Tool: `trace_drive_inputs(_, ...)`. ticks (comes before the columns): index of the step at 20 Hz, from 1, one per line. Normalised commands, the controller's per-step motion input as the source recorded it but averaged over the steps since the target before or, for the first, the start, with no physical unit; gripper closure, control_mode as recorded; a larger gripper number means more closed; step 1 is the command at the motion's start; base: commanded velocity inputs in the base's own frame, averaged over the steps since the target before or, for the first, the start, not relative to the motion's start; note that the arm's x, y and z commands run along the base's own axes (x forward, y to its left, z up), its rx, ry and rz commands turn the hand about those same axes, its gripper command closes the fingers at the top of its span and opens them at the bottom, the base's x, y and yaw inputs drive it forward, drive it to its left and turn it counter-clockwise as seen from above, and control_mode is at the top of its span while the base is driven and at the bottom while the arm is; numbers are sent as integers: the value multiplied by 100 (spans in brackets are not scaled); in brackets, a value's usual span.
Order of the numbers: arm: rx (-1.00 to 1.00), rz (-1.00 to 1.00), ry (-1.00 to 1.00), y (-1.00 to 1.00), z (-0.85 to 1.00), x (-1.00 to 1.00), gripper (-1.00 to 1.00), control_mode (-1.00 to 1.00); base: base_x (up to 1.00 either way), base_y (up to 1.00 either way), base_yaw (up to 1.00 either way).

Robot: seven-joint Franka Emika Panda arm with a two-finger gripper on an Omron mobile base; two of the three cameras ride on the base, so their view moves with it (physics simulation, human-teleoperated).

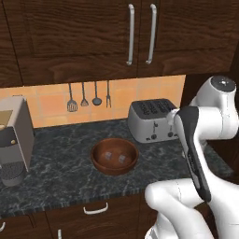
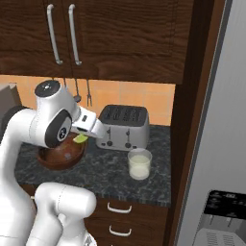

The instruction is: Grab a lemon wedge from the fridge and one ice cube from the ice bowl, and put them in the glass of lemonade.

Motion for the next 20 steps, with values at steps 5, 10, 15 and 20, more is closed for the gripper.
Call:
trace_drive_inputs(5,0,-13,6,-88,-72,100,100,-100,0,0,0)
trace_drive_inputs(10,0,-11,1,-78,-95,87,100,-100,0,0,0)
trace_drive_inputs(15,0,-7,0,-59,-71,55,100,-100,0,0,0)
trace_drive_inputs(20,0,-1,1,-25,-14,7,100,-100,0,0,0)
